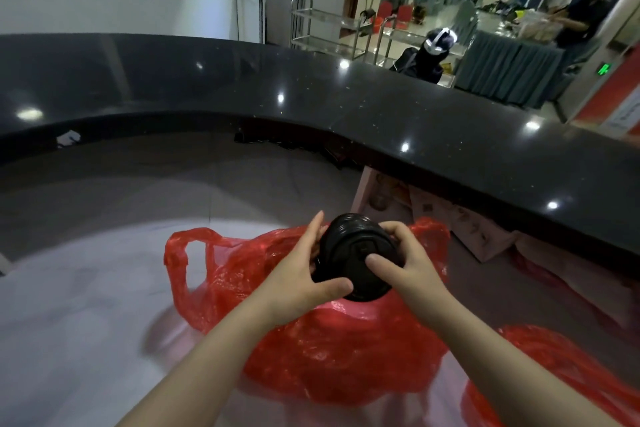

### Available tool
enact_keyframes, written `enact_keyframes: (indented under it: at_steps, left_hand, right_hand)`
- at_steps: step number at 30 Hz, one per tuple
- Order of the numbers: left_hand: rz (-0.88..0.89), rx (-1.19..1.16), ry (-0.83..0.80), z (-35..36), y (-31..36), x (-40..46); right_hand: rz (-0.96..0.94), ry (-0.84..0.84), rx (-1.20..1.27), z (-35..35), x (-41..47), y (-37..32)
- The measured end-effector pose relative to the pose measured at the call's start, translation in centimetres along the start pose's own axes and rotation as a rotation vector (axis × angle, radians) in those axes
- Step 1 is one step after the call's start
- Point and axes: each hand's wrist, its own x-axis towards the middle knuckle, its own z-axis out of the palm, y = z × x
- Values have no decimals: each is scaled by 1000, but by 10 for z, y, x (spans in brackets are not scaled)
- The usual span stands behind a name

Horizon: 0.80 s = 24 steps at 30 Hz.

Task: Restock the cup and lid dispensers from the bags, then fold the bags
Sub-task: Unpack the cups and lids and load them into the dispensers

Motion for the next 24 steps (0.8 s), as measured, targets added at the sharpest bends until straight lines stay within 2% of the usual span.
enact_keyframes:
  at_steps: [5,11,15,18,21,24]
  left_hand:
    - [46,6,129,5,-3,-2]
    - [-5,-17,228,12,-15,-9]
    - [-108,3,194,20,-25,-13]
    - [-120,-19,149,20,-26,-13]
    - [-148,111,209,6,-27,-16]
    - [-269,454,183,-16,-36,-21]
  right_hand:
    - [45,-149,74,6,-6,1]
    - [78,-202,21,3,-8,9]
    - [153,-210,52,1,-12,22]
    - [208,-117,108,1,-12,31]
    - [190,-32,-121,-3,-10,33]
    - [103,61,-404,-6,-7,33]
